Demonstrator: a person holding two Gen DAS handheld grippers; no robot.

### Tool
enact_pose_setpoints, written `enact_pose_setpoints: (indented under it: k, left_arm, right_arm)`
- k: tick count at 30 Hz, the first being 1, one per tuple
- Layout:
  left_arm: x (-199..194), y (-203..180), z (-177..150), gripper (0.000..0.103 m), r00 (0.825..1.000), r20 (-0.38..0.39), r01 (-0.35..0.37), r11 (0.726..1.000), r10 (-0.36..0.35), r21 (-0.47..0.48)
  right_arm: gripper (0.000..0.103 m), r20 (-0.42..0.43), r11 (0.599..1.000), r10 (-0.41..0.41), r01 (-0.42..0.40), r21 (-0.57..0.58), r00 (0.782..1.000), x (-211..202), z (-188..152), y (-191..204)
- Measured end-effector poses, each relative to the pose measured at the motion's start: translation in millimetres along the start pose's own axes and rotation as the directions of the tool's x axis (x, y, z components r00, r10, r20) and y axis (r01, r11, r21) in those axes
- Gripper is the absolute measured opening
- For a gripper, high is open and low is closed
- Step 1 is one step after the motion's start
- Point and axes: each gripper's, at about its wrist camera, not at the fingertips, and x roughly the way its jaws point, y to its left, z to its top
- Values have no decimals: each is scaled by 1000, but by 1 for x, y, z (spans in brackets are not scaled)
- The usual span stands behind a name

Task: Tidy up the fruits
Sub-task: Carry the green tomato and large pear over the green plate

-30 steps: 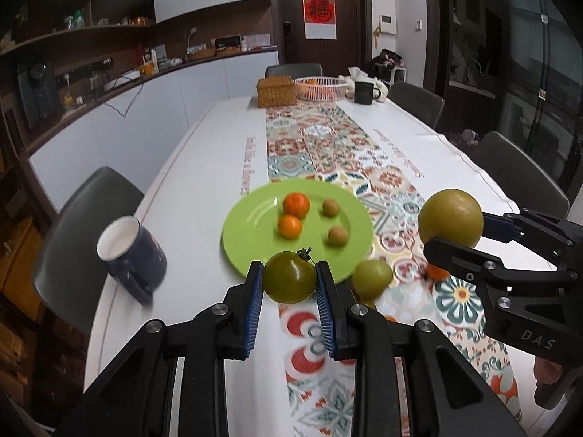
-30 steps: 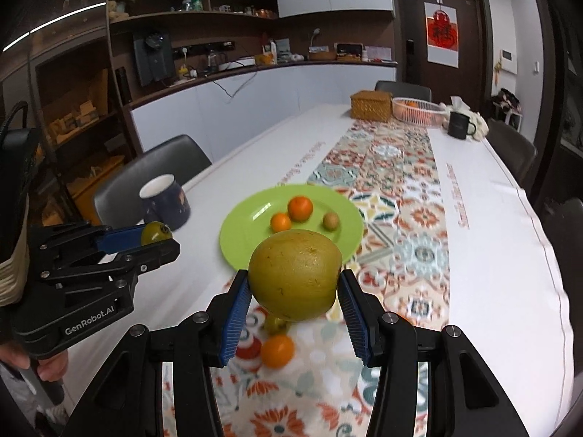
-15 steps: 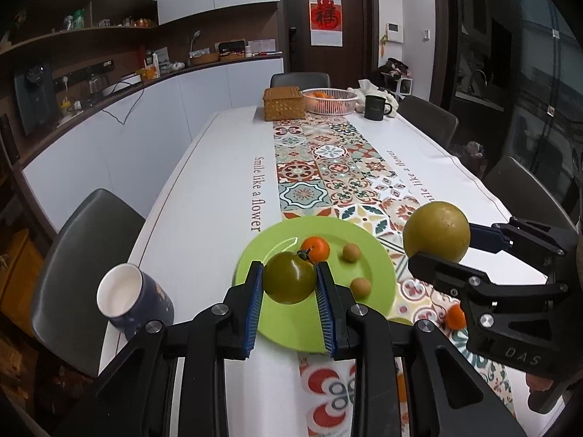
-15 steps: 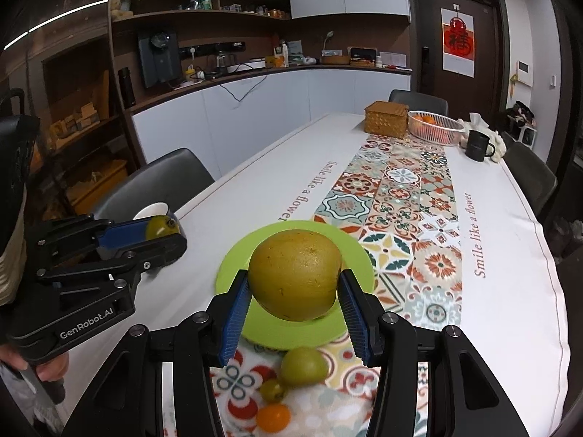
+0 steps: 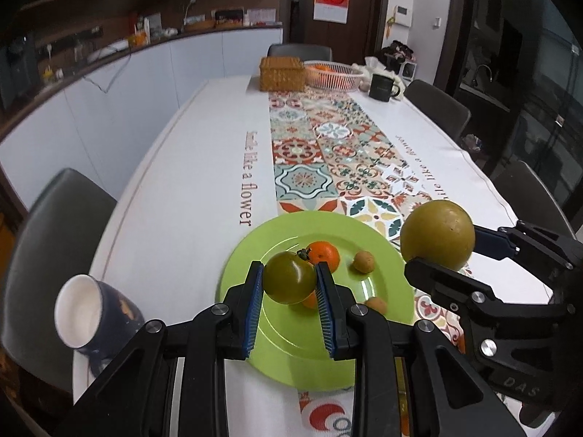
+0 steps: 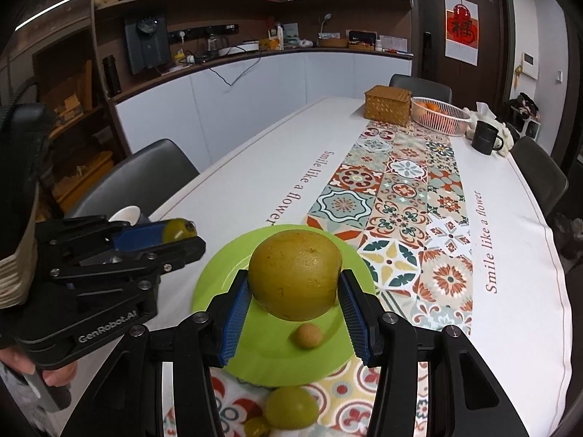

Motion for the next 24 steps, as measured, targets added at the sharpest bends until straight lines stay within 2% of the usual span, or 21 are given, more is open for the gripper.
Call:
enact_pose_setpoints:
  k: [9, 16, 22, 24]
  left_arm:
    - [54, 16, 11, 29, 997, -82, -4, 1000, 2, -21]
    - [87, 19, 7, 29, 990, -138, -12, 1000, 9, -26]
    - [102, 19, 0, 29, 984, -176, 3, 1000, -7, -26]
    - [101, 19, 0, 37, 984, -178, -1, 1000, -3, -19]
  right_arm:
    - [50, -96, 1000, 9, -8, 8, 995, 47, 10, -6]
    - [50, -196, 1000, 13, -11, 15, 980, 83, -3, -11]
    - [50, -239, 1000, 23, -20, 18, 971, 96, -13, -12]
    - [50, -244, 1000, 24, -20, 19, 970, 98, -15, -12]
